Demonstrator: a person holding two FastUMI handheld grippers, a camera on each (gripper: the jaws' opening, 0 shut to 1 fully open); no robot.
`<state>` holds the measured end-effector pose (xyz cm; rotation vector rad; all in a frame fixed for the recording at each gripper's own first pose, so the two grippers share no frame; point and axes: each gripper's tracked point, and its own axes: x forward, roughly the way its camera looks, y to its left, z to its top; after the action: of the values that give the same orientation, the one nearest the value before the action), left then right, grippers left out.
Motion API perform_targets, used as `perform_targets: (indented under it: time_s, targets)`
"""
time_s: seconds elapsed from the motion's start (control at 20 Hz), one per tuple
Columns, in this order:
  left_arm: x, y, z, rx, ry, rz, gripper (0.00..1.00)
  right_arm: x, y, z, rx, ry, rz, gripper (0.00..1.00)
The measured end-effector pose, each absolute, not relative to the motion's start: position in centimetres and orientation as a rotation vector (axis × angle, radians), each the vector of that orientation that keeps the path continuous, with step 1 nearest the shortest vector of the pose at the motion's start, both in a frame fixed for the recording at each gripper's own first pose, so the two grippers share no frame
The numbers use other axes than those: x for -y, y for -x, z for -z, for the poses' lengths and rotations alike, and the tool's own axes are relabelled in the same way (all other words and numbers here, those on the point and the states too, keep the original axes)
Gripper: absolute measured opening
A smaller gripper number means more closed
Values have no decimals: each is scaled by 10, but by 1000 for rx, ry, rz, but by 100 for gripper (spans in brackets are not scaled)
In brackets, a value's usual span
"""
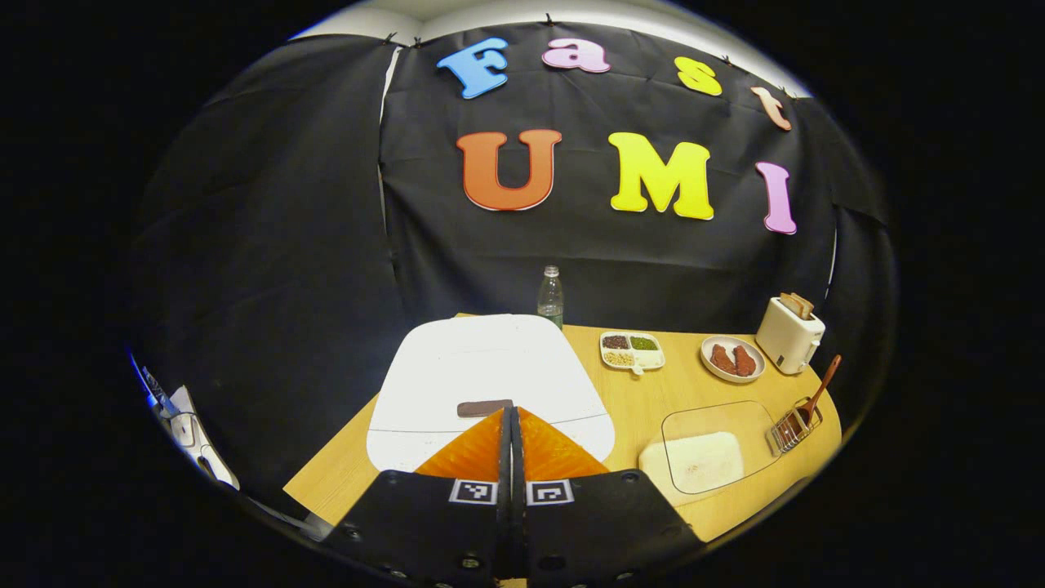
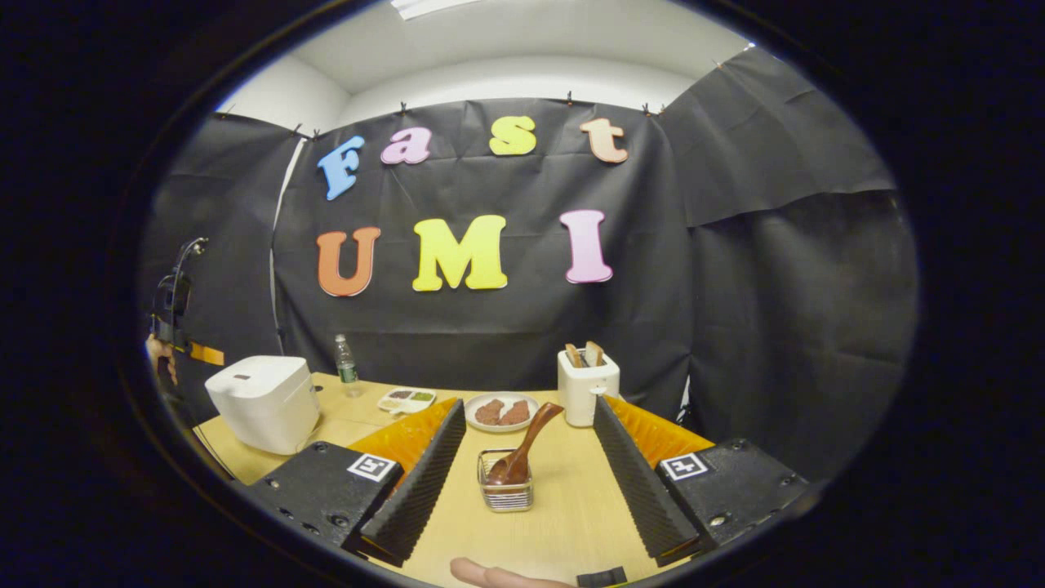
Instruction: Close the left gripper, press the button to open the rice cooker; take a wooden spoon from the chopstick holder with the right hand, scoop a spoonful of rice and pour it into the rice cooker, then put the wooden spoon back into the chopstick holder.
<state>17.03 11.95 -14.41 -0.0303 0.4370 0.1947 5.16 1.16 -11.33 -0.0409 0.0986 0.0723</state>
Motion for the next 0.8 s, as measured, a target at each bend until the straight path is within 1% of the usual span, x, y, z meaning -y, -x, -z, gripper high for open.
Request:
perform_targets:
  time_s: [0.4,0.5,0.55,0.6,0.75,0.8]
  targets:
    - [-137,-211,171,-493,28,-221,0,-16,-70,140,-127,74,-83,100]
    - [-138,-216,177,-505,22,-220,0,-17,-74,143,-131,79,-88,100]
    - [-139,-218,182,-514,21,-226,0,-17,-75,146,-135,81,-89,98]
    - [-138,-217,185,-522,25,-227,0,-18,-77,148,-141,81,-91,100]
    - [-139,-218,184,-518,27,-228,0,-16,-79,151,-148,80,-91,100]
    - [-139,-217,184,-518,23,-228,9,-16,-78,150,-148,80,-93,100]
